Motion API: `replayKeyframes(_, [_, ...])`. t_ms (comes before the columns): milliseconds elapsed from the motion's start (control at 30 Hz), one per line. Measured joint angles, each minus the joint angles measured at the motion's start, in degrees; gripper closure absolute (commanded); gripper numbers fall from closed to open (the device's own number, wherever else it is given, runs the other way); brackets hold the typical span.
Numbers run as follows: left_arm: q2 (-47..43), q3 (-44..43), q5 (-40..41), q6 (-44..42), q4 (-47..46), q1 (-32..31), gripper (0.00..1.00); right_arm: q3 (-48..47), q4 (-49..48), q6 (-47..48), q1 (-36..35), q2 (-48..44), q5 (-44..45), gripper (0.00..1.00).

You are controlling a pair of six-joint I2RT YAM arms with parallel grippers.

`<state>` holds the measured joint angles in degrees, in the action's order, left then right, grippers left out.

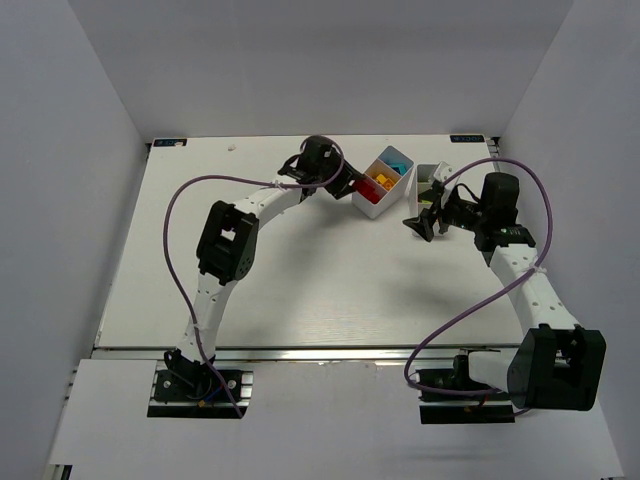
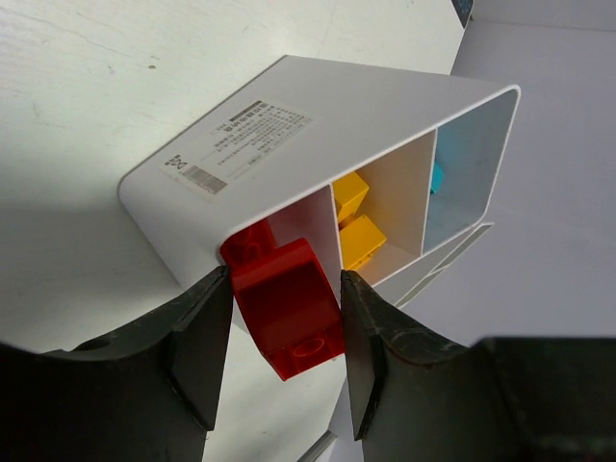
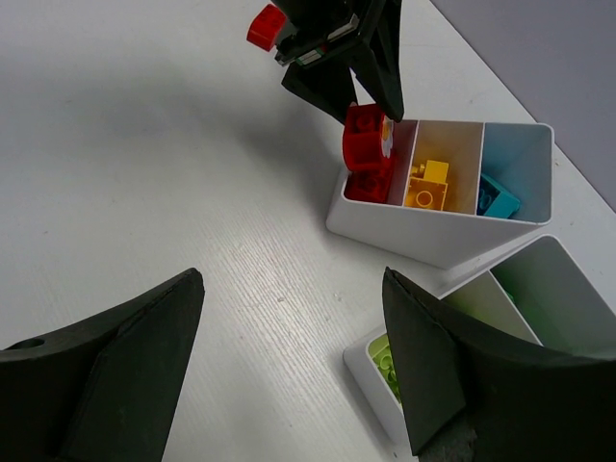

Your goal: Sort the legos into containers by color

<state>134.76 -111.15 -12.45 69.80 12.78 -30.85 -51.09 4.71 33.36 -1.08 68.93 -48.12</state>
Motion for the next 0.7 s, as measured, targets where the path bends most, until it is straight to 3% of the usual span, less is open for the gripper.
replayKeyframes(200, [0.0,-2.1,0.0,-0.4,0.7,-0.6,0.35,0.0,-0.2,0.0,0.0,0.0,0.0,0.2])
replayKeyframes(367, [0.0,-2.5,0.0,-0.4,0.8,-0.8,0.28,0.3,-0.2,0.0,0.0,0.0,0.0,0.2])
replayKeyframes(700, [0.0,-2.5,0.9,-1.6,1.5,-0.8,0.3,0.3,-0.2,0.0,0.0,0.0,0.0,0.2])
